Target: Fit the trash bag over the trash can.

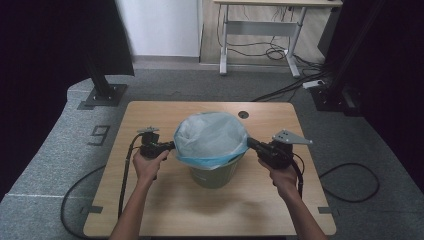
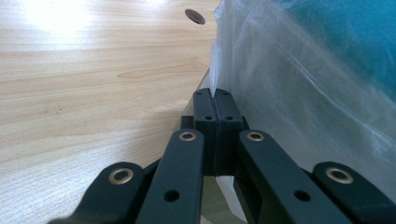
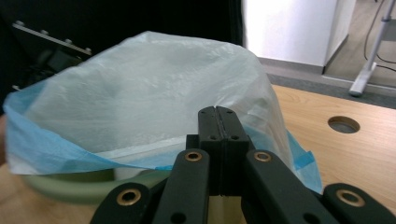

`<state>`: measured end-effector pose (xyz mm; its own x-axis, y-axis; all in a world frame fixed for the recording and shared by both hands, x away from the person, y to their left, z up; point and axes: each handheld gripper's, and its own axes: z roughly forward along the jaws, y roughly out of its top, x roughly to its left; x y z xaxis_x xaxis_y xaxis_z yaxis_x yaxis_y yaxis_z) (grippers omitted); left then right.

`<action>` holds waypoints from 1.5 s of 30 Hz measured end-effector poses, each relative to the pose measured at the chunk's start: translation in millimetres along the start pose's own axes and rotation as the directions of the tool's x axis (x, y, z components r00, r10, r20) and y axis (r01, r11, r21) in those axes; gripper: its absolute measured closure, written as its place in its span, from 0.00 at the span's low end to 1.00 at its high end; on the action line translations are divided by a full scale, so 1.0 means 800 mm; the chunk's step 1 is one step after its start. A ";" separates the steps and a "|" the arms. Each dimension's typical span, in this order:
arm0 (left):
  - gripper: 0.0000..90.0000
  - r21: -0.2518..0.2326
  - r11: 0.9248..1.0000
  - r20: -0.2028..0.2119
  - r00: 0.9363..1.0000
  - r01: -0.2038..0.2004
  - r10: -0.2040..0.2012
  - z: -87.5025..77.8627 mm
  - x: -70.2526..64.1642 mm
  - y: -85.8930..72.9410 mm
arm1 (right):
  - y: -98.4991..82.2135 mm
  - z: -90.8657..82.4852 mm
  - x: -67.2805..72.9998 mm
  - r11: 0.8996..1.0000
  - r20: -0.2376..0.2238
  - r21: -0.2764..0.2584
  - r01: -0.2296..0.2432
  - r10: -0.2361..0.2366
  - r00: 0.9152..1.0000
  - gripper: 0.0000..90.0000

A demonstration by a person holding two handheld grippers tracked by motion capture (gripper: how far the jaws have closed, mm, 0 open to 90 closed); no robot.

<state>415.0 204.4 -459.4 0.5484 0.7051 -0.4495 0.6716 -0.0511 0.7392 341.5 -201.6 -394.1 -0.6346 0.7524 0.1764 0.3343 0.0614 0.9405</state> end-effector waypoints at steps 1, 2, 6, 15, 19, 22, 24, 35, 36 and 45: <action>1.00 -0.004 1.000 -0.002 1.000 -0.004 0.004 -0.001 -0.001 0.000 | -0.002 -0.005 0.001 1.000 -0.002 -0.007 0.005 -0.005 1.000 0.99; 1.00 -0.004 1.000 -0.002 1.000 -0.004 0.004 -0.001 -0.001 0.000 | -0.002 -0.005 0.001 1.000 -0.002 -0.007 0.005 -0.005 1.000 0.99; 1.00 -0.005 1.000 -0.003 1.000 -0.009 0.009 -0.003 -0.001 -0.001 | -0.016 -0.024 0.001 1.000 -0.012 -0.026 0.001 -0.001 1.000 0.99; 1.00 -0.002 1.000 -0.003 1.000 -0.009 0.009 -0.003 -0.002 -0.002 | -0.045 -0.040 0.004 0.999 -0.053 -0.032 0.023 -0.025 0.998 0.99; 1.00 -0.001 1.000 -0.002 1.000 -0.012 0.012 -0.003 -0.002 -0.002 | -0.055 -0.040 0.004 0.999 -0.059 -0.026 0.033 -0.035 0.998 0.99; 1.00 0.000 1.000 0.000 1.000 -0.011 0.011 -0.003 -0.001 -0.003 | -0.061 -0.039 0.003 0.999 -0.065 -0.016 0.032 -0.033 0.997 0.99; 1.00 0.001 1.000 0.001 1.000 -0.011 0.011 -0.003 -0.001 -0.004 | -0.066 -0.037 0.001 0.999 -0.072 -0.006 0.033 -0.033 0.997 0.99; 1.00 0.016 1.000 0.004 1.000 0.001 -0.001 0.000 0.003 -0.008 | -0.099 -0.012 0.001 0.996 -0.088 0.071 0.055 -0.049 0.995 0.99; 1.00 0.018 1.000 0.003 1.000 0.000 0.000 0.000 0.003 -0.008 | -0.102 -0.010 0.001 0.995 -0.091 0.079 0.057 -0.050 0.995 0.99; 1.00 0.037 0.999 0.015 1.000 0.003 -0.004 0.008 0.004 -0.015 | -0.134 0.012 -0.008 0.989 -0.126 0.144 0.034 -0.016 0.992 0.99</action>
<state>412.0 202.8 -473.5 0.5534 0.6945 -0.4599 0.6912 -0.0747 0.7188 316.9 -206.7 -498.9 -0.7228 0.6625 0.1968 0.4093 0.1809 0.8943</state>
